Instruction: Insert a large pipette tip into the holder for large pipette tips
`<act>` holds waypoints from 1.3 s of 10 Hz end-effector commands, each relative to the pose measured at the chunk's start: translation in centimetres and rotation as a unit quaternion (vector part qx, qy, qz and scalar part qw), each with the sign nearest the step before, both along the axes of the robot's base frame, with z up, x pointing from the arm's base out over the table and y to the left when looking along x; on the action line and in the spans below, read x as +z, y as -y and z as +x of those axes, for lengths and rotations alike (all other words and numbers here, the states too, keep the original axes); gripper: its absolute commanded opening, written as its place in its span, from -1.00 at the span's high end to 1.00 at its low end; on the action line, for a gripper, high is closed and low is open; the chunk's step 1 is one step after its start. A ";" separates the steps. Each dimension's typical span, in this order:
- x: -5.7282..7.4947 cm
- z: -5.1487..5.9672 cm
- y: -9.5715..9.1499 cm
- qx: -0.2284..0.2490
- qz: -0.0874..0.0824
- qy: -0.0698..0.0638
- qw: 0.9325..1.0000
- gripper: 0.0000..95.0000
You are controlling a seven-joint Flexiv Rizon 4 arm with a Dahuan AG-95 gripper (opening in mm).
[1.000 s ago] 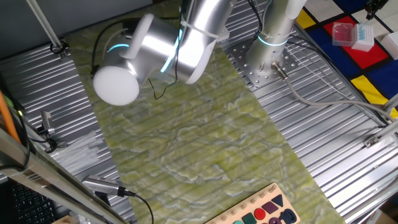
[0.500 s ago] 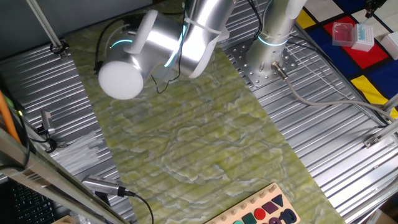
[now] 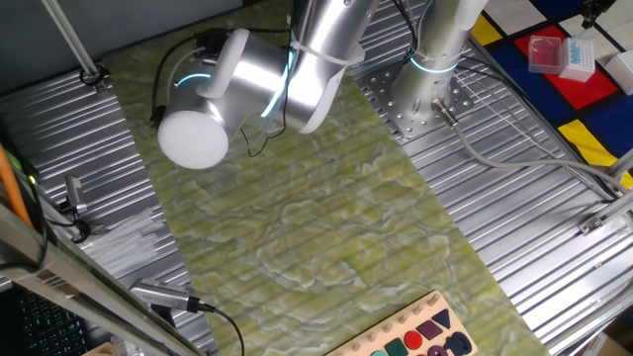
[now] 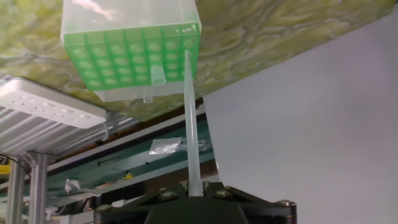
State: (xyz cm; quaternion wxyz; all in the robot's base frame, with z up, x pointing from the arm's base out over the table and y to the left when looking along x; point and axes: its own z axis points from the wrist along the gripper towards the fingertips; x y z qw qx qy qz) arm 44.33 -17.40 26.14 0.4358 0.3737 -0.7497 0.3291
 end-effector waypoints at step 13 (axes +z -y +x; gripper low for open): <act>-4.2 -1.2 2.3 0.027 0.005 -0.061 0.998 1.00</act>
